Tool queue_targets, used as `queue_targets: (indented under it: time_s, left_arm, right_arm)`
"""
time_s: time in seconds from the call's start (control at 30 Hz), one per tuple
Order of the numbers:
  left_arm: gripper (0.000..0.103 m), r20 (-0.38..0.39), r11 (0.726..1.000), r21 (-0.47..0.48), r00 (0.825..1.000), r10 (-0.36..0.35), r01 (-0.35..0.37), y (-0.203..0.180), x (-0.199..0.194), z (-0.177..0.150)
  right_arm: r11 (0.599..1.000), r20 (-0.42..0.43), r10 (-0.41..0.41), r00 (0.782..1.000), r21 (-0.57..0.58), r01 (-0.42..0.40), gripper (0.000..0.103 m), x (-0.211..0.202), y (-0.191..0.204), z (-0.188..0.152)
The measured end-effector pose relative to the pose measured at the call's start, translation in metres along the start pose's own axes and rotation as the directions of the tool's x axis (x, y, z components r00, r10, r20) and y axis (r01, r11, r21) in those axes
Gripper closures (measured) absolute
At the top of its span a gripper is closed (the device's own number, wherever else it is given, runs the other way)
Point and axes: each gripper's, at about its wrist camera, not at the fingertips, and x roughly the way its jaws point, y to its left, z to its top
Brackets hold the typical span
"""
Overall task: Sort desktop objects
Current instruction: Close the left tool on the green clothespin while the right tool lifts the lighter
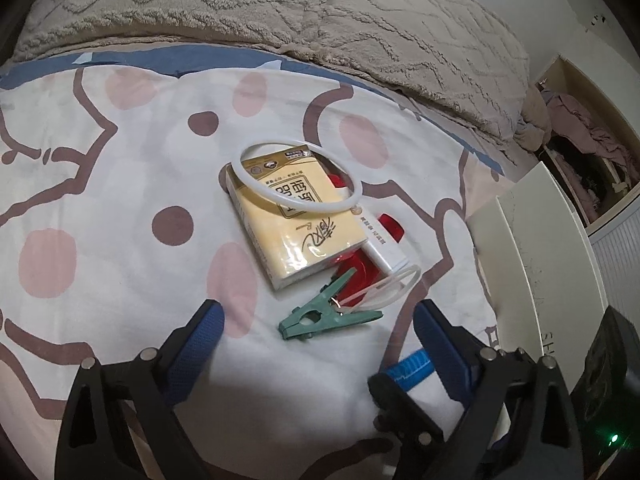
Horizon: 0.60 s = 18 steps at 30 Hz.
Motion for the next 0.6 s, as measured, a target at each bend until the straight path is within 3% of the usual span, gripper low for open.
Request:
queue_targets:
  time_s: [0.17,0.4,0.6]
  left_arm:
    - [0.018,0.015,1.000,0.011,1.000,-0.006,0.006,-0.0038,0.0014,-0.0015]
    - [0.048,-0.006,0.999,0.012,0.999,-0.032,0.032,-0.0059,0.0074,-0.0045]
    - [0.049,-0.006,0.999,0.039,0.999,-0.034,0.035,-0.0078,0.0052,-0.0085]
  right_arm:
    - [1.000,0.008,-0.011,1.000,-0.002,0.011,0.022,0.0004,0.0018,-0.0017]
    - [1.000,0.030,-0.014,0.999,0.009,0.014,0.022,0.0001,-0.0004,-0.0033]
    - [1.000,0.036,-0.015,0.999,0.009,0.015,0.022,0.0002,-0.0002,-0.0029]
